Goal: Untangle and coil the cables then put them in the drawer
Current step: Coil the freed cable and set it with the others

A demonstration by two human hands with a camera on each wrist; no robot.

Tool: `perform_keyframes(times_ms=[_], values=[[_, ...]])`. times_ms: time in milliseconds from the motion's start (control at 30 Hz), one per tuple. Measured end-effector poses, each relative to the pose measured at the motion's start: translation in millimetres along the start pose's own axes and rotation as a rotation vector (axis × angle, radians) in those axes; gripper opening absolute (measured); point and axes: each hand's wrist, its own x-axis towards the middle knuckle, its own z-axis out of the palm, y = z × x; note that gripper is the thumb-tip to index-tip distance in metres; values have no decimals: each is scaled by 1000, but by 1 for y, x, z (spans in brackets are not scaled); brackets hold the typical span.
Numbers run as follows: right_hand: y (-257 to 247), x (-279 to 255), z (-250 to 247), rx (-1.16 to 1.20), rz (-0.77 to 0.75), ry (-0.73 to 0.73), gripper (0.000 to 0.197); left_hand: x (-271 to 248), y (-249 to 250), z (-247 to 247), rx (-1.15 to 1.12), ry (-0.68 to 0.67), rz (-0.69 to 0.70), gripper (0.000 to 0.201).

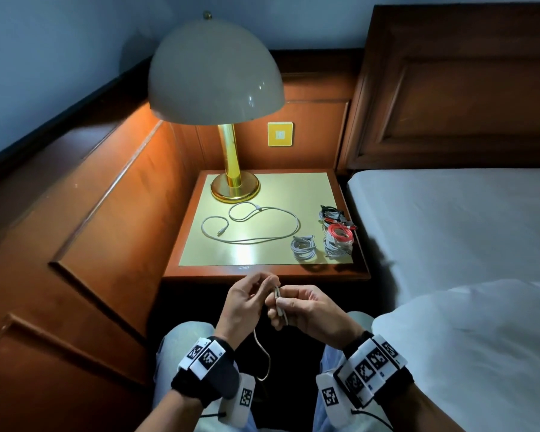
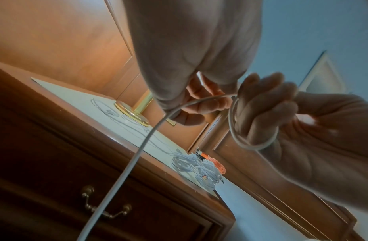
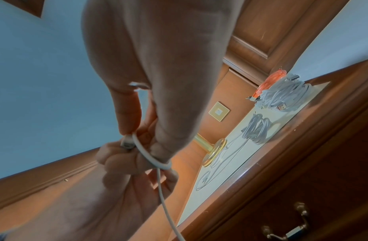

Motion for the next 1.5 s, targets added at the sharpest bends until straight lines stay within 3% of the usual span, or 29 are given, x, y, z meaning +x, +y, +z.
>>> perform_keyframes(times_ms=[200, 333, 400, 667, 900, 1267, 1500], values=[[-3, 4, 6, 171, -61, -54, 20, -8, 4, 14, -359, -14, -110, 15], [-15, 8, 9, 213, -160, -4, 21, -12, -3, 18, -199, -34, -120, 19], [-24, 10, 10, 171, -198, 74, 22, -18, -5, 23, -110, -80, -138, 33], [-29, 18, -5, -360, -458, 294, 15, -23, 3, 16, 181, -137, -9, 14], [-5, 17, -20, -840, -374, 309, 9, -13, 14, 2, 406, -79, 225, 8], [3, 10, -12, -343, -86, 183, 25, 2, 20, -8, 458, -34, 315, 8], [1, 8, -11, -143, -23, 109, 26, 7, 25, -13, 417, -27, 297, 5]])
